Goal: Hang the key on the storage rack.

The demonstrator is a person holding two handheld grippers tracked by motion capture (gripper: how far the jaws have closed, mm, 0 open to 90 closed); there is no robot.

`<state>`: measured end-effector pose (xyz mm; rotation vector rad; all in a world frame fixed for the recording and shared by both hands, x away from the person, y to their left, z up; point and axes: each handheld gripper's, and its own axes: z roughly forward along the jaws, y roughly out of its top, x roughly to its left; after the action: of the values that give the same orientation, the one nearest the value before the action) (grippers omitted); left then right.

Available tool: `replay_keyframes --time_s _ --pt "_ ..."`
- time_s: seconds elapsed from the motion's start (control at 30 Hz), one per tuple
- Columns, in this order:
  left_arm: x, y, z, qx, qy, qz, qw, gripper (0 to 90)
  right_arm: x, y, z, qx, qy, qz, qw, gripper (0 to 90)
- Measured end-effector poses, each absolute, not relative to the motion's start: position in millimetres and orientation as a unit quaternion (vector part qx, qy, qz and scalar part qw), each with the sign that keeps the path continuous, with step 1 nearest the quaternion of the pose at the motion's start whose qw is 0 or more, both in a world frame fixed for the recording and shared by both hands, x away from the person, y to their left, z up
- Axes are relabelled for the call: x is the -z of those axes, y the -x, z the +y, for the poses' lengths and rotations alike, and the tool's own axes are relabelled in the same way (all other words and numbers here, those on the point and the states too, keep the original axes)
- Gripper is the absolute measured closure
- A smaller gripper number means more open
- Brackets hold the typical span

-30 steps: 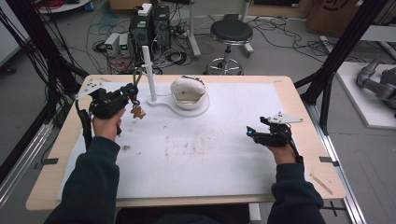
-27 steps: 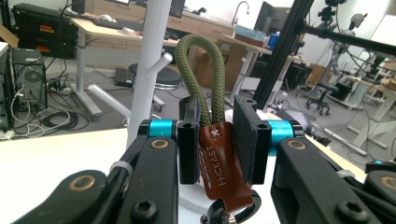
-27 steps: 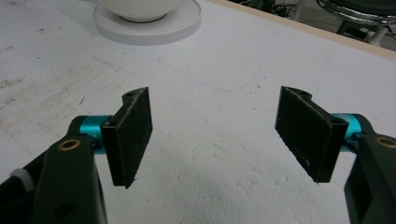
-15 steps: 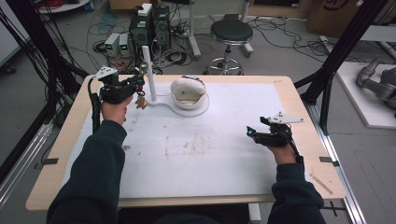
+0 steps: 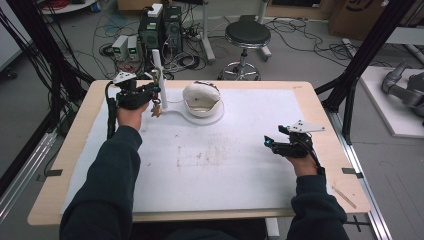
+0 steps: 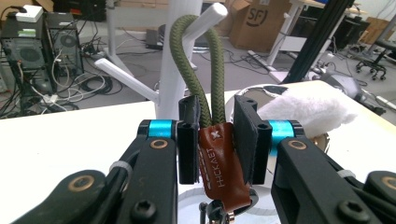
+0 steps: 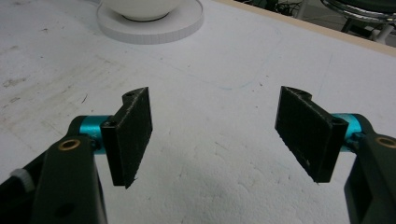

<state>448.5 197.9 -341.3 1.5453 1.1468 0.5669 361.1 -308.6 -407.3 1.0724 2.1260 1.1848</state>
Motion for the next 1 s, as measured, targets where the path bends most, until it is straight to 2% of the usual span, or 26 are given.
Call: replay_keyframes --time_s 0.17,0.23,0.43,0.5,0.63,0.9,1.0 --pt "344.1 -450.0 199.1 -0.225 -0.65 0.485 0.54 64.9 407.3 -360.9 -308.3 -0.433 -0.391 0.776 0.238 27.7" --pt "344.2 -449.3 199.2 -0.224 -0.649 0.485 0.542 55.1 407.4 -360.9 -308.0 -0.434 -0.392 0.776 0.238 27.7" --pt "355.4 -442.2 208.9 -0.222 -0.634 0.478 0.566 40.0 407.1 -360.1 -307.4 -0.433 -0.392 0.777 0.236 27.7" --pt "360.1 -438.2 213.0 -0.225 -0.629 0.476 0.572 30.7 407.3 -360.4 -307.3 -0.434 -0.389 0.777 0.237 27.7" --pt "369.1 -427.7 222.0 -0.224 -0.621 0.465 0.59 22.2 407.2 -360.0 -306.7 -0.433 -0.389 0.778 0.238 27.7" --pt "383.5 -399.7 234.5 -0.235 -0.627 0.428 0.607 21.8 407.8 -359.6 -303.7 -0.435 -0.383 0.78 0.236 27.5" --pt "388.4 -386.8 236.2 -0.24 -0.631 0.417 0.609 21.8 408.4 -359.3 -301.6 -0.435 -0.378 0.783 0.234 24.6"
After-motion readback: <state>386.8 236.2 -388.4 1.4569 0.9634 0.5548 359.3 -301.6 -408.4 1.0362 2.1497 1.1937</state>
